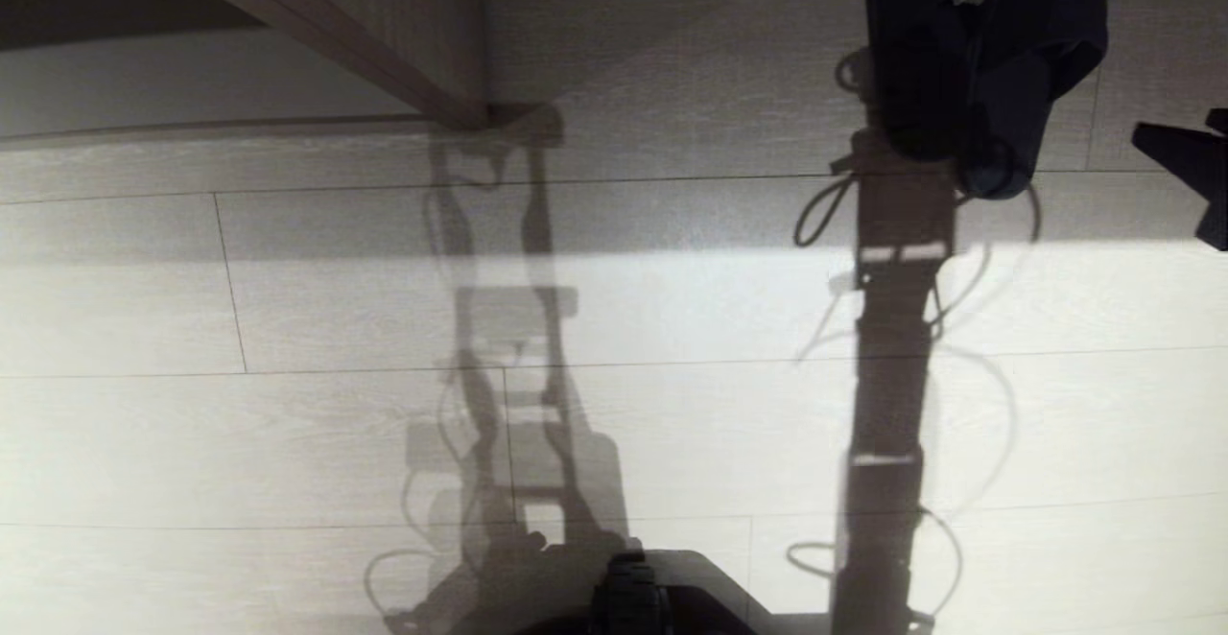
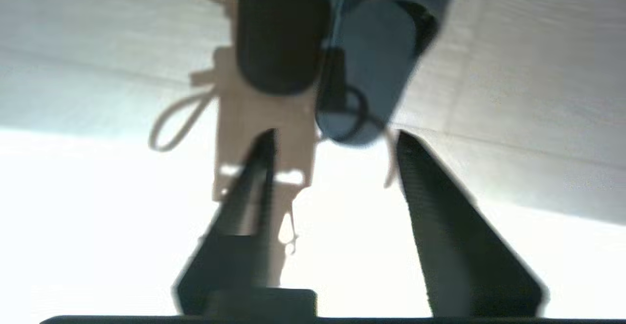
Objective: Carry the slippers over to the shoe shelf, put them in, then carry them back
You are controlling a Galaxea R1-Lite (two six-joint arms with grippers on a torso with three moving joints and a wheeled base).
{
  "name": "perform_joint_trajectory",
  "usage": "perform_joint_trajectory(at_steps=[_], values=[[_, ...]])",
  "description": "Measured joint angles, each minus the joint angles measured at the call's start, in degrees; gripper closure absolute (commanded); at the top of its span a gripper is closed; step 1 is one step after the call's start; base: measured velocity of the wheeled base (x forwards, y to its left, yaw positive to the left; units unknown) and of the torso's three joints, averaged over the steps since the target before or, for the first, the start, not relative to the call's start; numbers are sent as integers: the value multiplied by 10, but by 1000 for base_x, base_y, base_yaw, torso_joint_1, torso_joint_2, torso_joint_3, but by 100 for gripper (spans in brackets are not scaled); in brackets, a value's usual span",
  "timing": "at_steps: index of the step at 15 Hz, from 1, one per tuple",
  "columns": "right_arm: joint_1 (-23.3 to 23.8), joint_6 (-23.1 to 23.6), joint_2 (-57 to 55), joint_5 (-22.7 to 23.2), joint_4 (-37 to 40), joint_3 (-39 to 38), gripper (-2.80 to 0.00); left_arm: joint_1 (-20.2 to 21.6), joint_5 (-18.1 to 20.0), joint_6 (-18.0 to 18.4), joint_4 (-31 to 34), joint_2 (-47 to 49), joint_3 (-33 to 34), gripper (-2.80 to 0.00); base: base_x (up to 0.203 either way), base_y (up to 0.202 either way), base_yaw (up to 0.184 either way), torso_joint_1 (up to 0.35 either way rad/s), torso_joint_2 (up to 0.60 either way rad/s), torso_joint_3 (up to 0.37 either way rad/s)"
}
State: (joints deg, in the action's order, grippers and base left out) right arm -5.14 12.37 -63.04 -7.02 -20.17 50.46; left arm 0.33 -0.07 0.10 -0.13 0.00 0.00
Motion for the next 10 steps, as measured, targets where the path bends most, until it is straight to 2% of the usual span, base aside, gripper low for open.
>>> perform_joint_trajectory(at_steps=[5, 10], values=[[1, -8, 177, -23, 138, -58, 0, 0, 0, 0, 0, 0, 0, 0, 0, 0, 0, 0, 0, 0], [6, -34, 303, -38, 224, -105, 0, 0, 0, 0, 0, 0, 0, 0, 0, 0, 0, 0, 0, 0]])
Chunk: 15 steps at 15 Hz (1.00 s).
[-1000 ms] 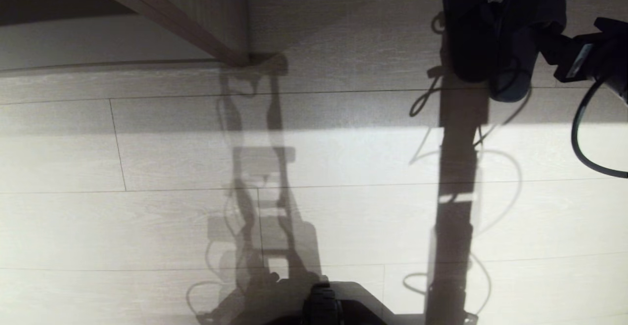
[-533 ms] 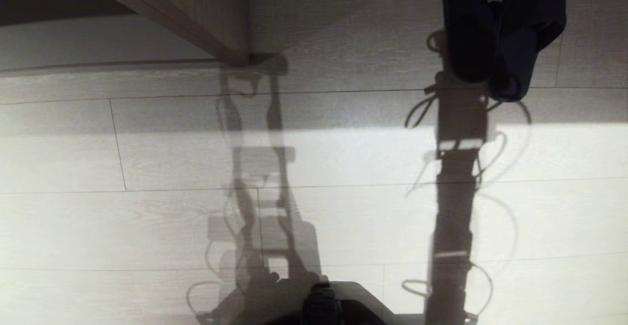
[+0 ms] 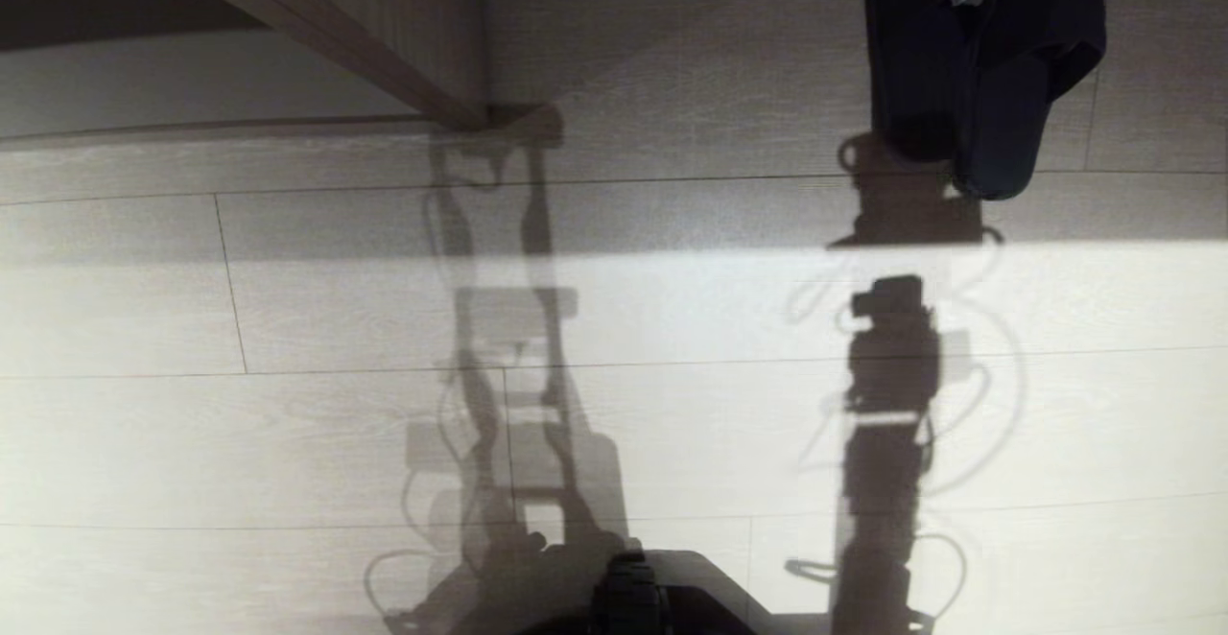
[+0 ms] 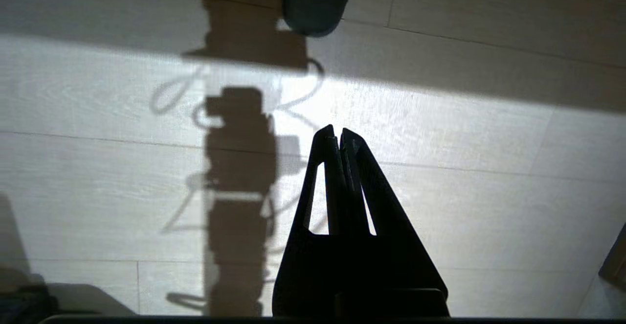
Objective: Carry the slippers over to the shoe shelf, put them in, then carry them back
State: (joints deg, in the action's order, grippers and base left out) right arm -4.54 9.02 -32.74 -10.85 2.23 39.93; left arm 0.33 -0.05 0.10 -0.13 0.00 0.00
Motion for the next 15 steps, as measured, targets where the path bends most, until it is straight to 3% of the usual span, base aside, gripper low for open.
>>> perform_joint_trajectory(at_steps=[6, 13, 15], values=[[52, -30, 170, 4, 22, -140, 0, 0, 0, 0, 0, 0, 0, 0, 0, 0, 0, 0, 0, 0], [52, -15, 288, 123, -146, -380, 0, 0, 0, 0, 0, 0, 0, 0, 0, 0, 0, 0, 0, 0], [52, -16, 311, 147, -108, -394, 0, 0, 0, 0, 0, 0, 0, 0, 0, 0, 0, 0, 0, 0]])
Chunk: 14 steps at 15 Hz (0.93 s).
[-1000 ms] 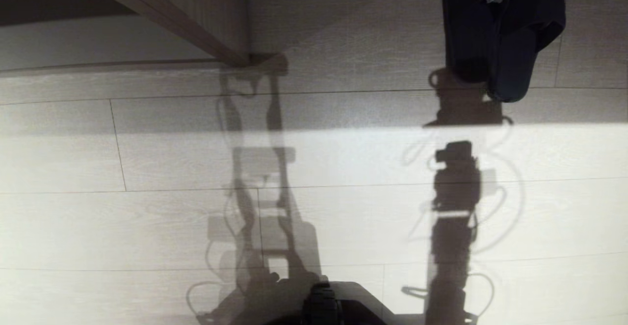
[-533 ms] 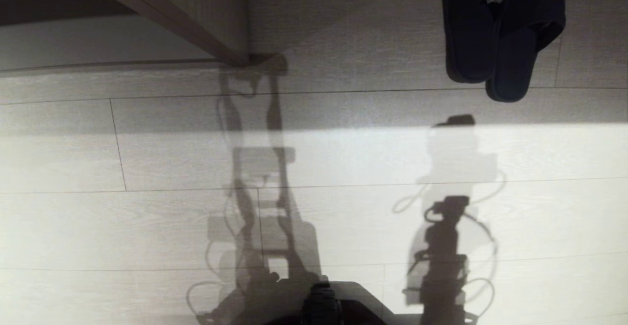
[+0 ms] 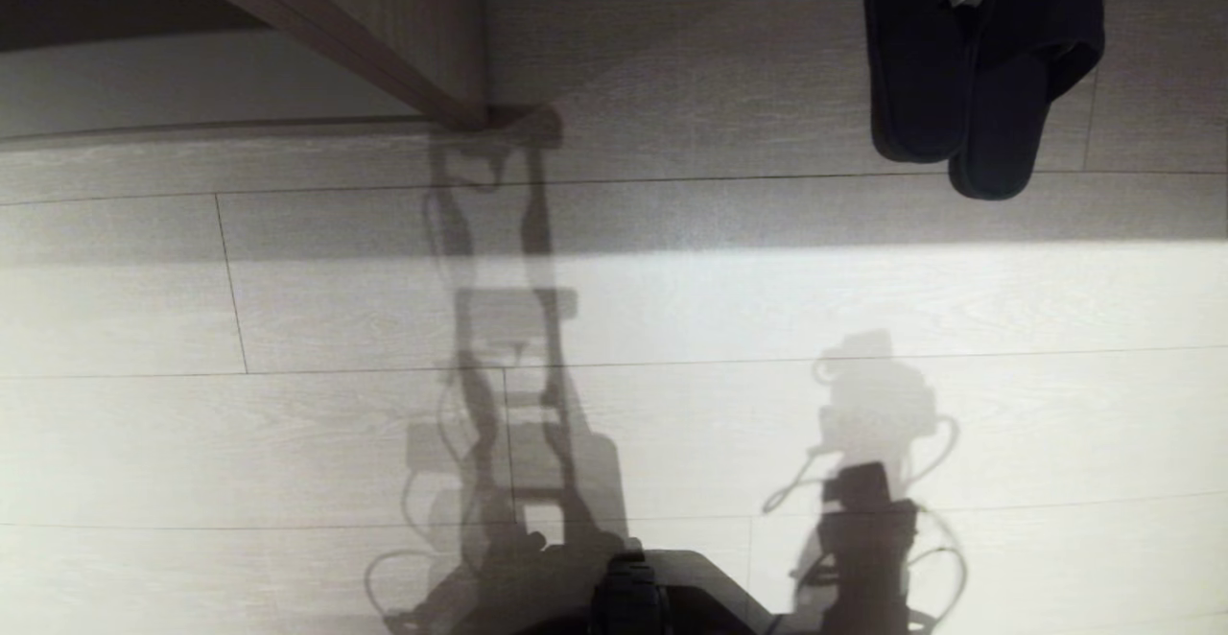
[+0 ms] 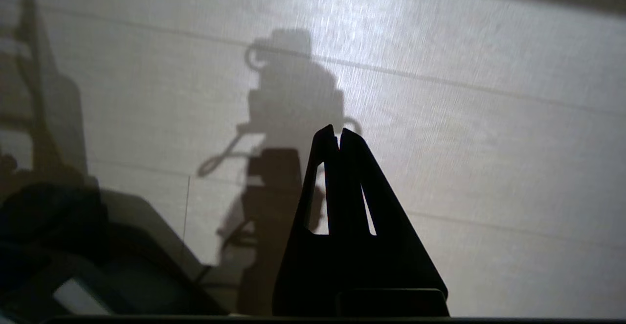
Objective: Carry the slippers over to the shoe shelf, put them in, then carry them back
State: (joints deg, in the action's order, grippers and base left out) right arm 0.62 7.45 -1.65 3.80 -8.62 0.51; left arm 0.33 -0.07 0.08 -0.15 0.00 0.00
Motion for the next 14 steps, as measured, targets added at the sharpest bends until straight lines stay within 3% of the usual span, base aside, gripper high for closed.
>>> perform_joint_trajectory(at_steps=[4, 8, 14], values=[[0, -14, 16, -20, 101, -2, 0, 0, 0, 0, 0, 0, 0, 0, 0, 0, 0, 0, 0, 0], [0, -52, 19, -27, 90, -5, 0, 0, 0, 0, 0, 0, 0, 0, 0, 0, 0, 0, 0, 0], [0, -54, 19, -27, 90, -5, 0, 0, 0, 0, 0, 0, 0, 0, 0, 0, 0, 0, 0, 0]])
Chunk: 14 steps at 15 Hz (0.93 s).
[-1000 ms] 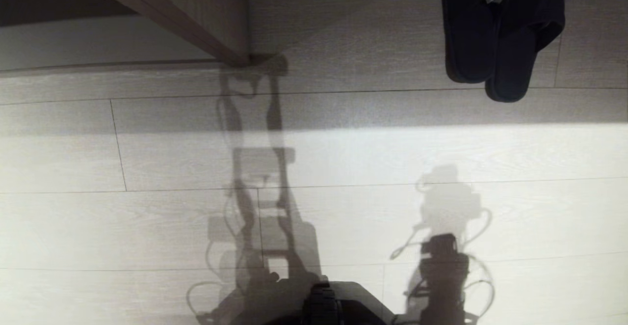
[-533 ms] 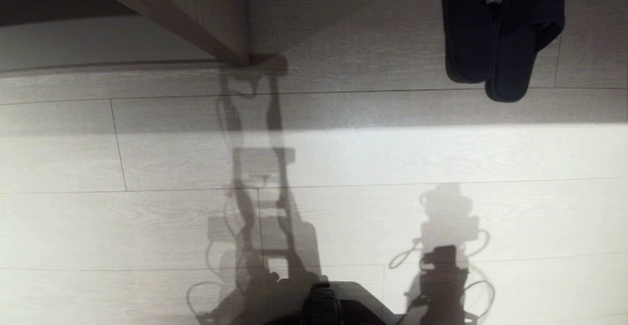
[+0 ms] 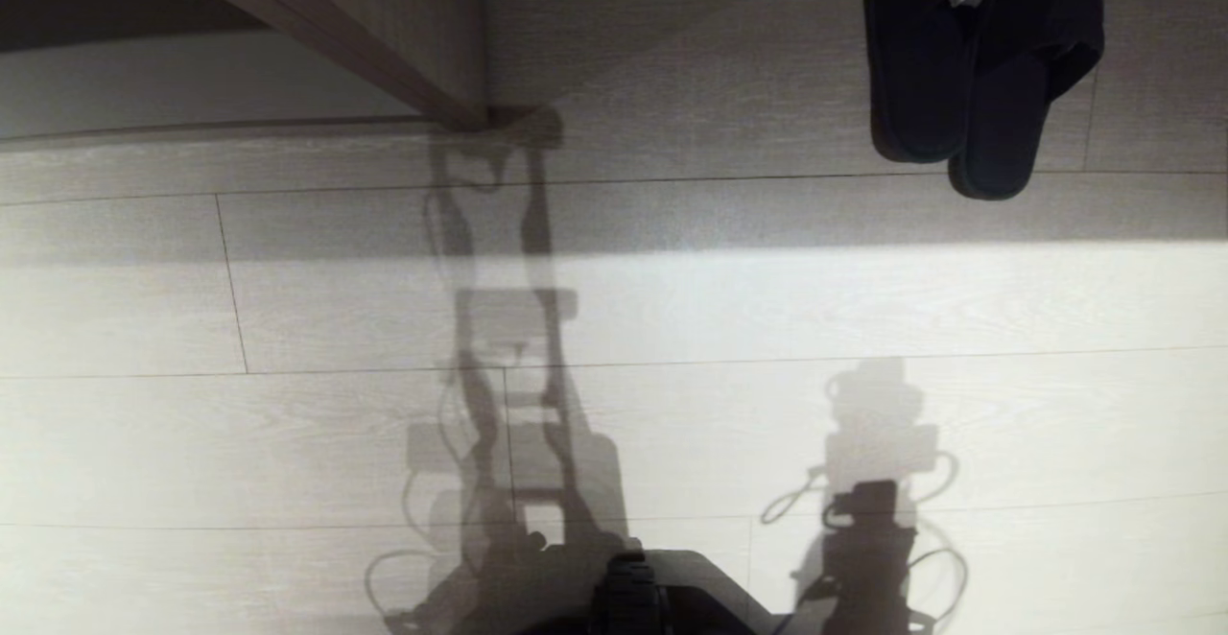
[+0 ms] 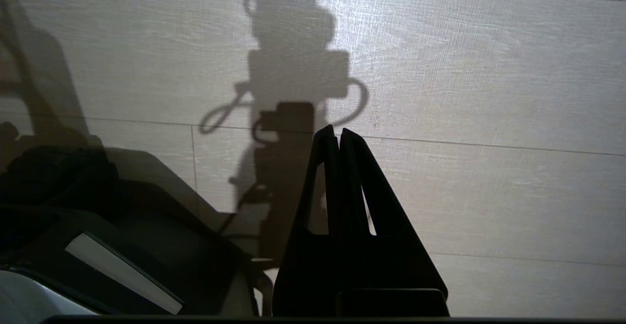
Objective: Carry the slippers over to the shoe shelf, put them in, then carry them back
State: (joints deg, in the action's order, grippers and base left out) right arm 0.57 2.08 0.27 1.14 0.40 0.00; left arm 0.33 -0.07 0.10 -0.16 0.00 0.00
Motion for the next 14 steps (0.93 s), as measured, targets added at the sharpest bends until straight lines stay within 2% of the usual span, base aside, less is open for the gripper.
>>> perform_joint_trajectory(at_steps=[7, 14], values=[[0, 0, 0, 0, 0, 0, 0, 0, 0, 0, 0, 0, 0, 0, 0, 0, 0, 0, 1, 6], [0, 0, 0, 0, 0, 0, 0, 0, 0, 1, 0, 0, 0, 0, 0, 0, 0, 4, 4, 176]])
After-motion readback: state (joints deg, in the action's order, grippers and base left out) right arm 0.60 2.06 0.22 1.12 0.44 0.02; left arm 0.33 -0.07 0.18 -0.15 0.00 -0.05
